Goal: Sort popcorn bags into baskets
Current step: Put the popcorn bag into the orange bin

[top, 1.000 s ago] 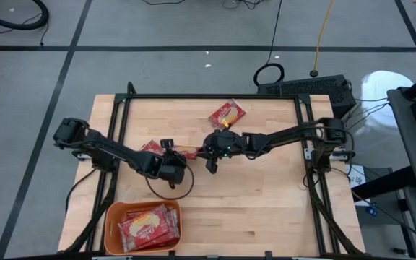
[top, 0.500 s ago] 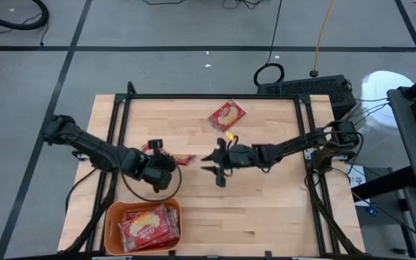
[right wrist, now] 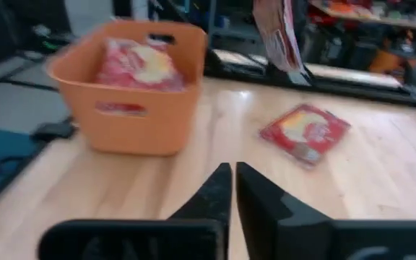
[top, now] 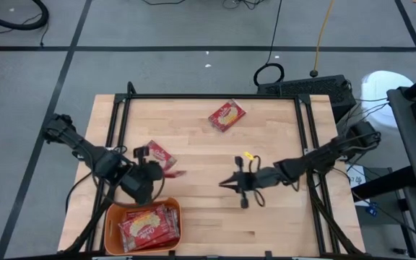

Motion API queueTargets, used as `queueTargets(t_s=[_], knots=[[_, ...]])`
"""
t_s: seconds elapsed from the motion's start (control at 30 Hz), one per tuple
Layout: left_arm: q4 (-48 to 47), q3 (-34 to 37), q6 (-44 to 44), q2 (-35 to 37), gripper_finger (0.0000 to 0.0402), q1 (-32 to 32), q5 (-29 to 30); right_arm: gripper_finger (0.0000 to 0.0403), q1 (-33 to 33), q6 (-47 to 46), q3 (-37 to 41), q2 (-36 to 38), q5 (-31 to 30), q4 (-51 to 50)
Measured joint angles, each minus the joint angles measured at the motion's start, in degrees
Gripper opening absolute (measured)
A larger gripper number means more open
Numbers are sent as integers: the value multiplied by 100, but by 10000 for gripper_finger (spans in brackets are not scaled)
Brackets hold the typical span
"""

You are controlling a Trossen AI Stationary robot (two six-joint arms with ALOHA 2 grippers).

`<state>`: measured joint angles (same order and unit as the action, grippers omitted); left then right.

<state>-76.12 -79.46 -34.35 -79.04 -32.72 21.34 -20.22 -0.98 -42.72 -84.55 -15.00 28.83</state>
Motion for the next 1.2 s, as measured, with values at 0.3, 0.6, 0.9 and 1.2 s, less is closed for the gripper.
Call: queueTargets(t_s=[0.3, 0.6, 0.9, 1.2], knots=[[238, -462, -831, -275, 34, -799, -331, 2, -785, -415, 773, 353, -482, 879], [-40, -1434, -1396, -1270, 25, -1499, -346, 1, -1756, -608, 1016, 75, -1397, 1931], [-1421, -2474, -2898, -2165, 29, -1870, -821, 1, -2460, -850, 1014, -540, -2586, 2378], [-1411, -2498, -3591, -2330, 30, -2280, -1038, 1, -2486, -993, 1012, -1189, -2999, 3318]])
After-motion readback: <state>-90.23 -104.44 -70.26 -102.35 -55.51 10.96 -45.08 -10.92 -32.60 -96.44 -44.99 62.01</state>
